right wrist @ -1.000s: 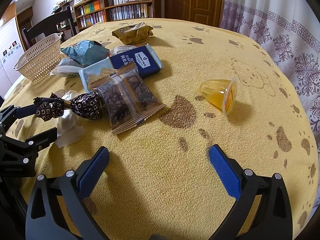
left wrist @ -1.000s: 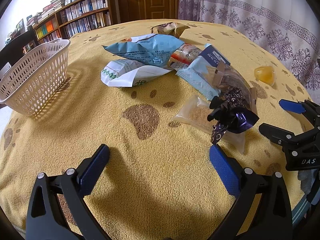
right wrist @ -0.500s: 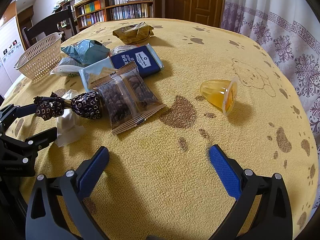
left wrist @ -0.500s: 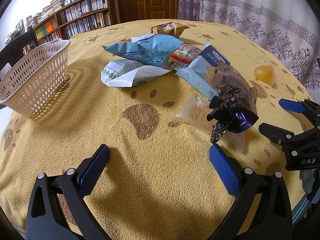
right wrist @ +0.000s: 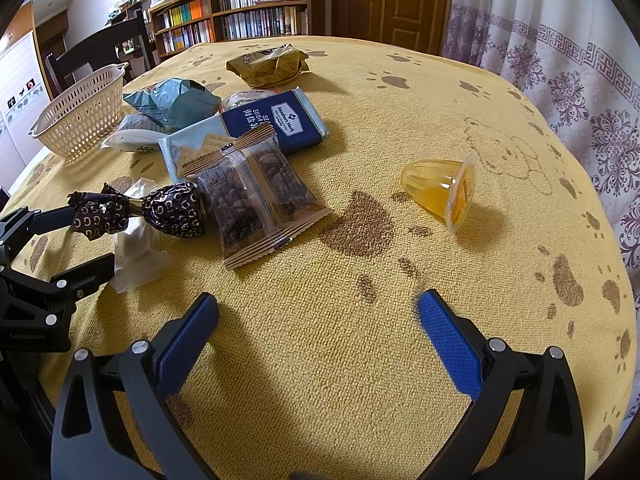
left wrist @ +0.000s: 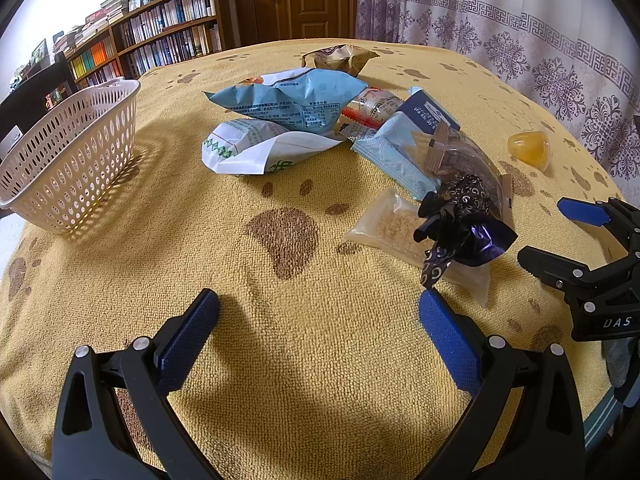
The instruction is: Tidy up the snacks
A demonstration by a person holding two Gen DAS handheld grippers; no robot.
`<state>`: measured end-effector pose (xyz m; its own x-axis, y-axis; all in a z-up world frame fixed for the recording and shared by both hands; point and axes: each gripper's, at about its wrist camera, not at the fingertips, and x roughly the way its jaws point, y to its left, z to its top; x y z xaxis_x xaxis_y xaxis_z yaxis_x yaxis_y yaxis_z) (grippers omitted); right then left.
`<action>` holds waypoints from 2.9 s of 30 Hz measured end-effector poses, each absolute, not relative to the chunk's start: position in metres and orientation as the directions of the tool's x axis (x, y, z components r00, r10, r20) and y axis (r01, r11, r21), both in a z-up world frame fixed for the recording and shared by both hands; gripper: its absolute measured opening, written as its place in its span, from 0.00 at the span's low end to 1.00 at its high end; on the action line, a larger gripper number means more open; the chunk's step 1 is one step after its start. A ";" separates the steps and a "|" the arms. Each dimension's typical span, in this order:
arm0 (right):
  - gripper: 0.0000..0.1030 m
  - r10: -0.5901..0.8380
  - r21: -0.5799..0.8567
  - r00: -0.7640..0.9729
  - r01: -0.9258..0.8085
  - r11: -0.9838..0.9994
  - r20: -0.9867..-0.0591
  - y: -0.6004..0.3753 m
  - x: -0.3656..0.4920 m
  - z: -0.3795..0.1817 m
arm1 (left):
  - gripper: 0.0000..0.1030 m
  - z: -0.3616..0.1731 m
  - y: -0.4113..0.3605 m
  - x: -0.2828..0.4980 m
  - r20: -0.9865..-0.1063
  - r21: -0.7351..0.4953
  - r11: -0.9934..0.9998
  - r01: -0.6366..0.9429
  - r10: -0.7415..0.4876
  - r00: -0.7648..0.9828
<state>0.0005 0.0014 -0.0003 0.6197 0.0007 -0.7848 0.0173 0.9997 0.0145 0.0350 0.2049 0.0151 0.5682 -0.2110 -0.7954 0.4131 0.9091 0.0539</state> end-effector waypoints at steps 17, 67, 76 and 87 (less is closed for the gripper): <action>0.95 0.098 0.145 0.665 0.015 0.989 -0.740 -0.020 -0.004 0.019 | 0.98 0.040 0.214 0.024 -0.746 -0.023 0.878 0.478 -0.334 0.577; 0.50 0.021 0.184 0.684 0.167 0.969 -0.729 -0.087 0.061 0.010 | 0.98 0.087 0.182 0.147 -0.681 0.030 0.895 0.445 -0.307 0.665; 0.50 0.030 0.195 0.686 0.165 0.967 -0.727 -0.088 0.062 0.009 | 0.98 0.060 0.158 0.167 -0.726 0.060 0.886 0.459 -0.277 0.630; 0.51 0.031 0.197 0.686 0.165 0.966 -0.727 -0.088 0.062 0.009 | 0.90 0.042 0.166 0.180 -0.746 0.050 0.898 0.438 -0.258 0.615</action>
